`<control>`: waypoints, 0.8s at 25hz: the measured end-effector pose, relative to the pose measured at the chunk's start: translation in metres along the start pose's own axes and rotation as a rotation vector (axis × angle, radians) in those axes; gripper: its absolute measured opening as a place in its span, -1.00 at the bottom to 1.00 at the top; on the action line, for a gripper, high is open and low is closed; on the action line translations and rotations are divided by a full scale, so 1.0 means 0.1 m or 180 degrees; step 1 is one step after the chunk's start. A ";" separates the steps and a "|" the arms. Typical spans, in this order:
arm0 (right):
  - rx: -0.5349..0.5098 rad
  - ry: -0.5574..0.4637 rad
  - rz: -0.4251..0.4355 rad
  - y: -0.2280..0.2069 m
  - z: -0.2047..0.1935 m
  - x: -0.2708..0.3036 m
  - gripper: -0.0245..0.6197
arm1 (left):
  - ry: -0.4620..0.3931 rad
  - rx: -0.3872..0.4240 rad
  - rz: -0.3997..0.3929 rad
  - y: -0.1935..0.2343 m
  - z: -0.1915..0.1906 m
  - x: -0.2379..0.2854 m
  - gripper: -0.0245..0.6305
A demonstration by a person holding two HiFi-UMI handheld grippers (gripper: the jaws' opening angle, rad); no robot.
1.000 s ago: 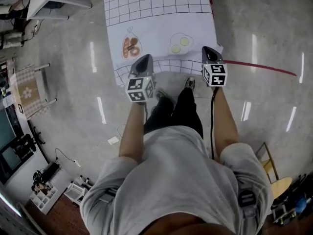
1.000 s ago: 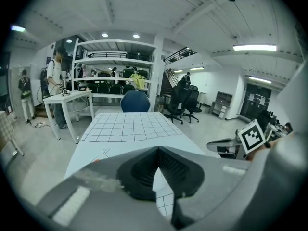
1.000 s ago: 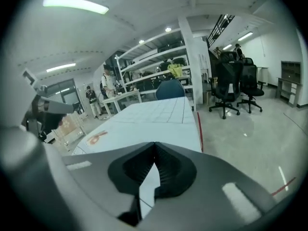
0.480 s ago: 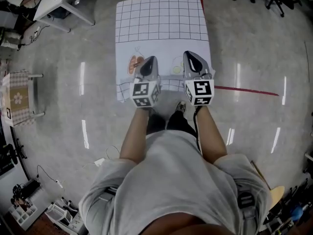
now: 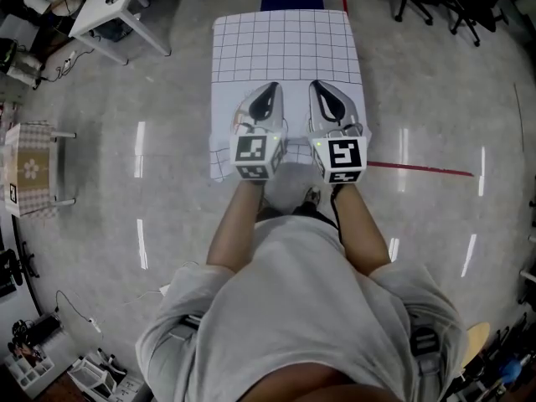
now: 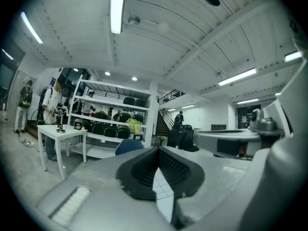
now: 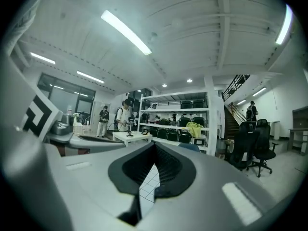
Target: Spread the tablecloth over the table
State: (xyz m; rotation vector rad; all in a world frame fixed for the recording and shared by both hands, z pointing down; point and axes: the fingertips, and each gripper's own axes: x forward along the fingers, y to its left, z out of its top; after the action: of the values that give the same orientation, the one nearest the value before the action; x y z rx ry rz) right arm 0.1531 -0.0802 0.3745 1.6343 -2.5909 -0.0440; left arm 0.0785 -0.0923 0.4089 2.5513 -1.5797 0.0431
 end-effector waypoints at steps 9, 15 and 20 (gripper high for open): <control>-0.0105 -0.0075 -0.0072 -0.03 0.19 -0.01 -0.91 | -0.0087 0.0118 -0.0043 -0.08 0.15 -0.01 -0.86; -0.0133 -0.0092 -0.0080 -0.06 0.22 -0.02 -0.91 | -0.0133 0.0168 -0.0059 -0.12 0.21 -0.01 -0.86; -0.0168 -0.0079 -0.0078 -0.05 0.23 -0.02 -0.91 | -0.0151 0.0166 -0.0073 -0.13 0.26 0.00 -0.86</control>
State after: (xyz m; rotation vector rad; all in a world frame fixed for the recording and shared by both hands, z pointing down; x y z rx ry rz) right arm 0.1565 -0.0814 0.3510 1.6580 -2.5644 -0.1339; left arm 0.0890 -0.0902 0.3818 2.6286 -1.5863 0.0218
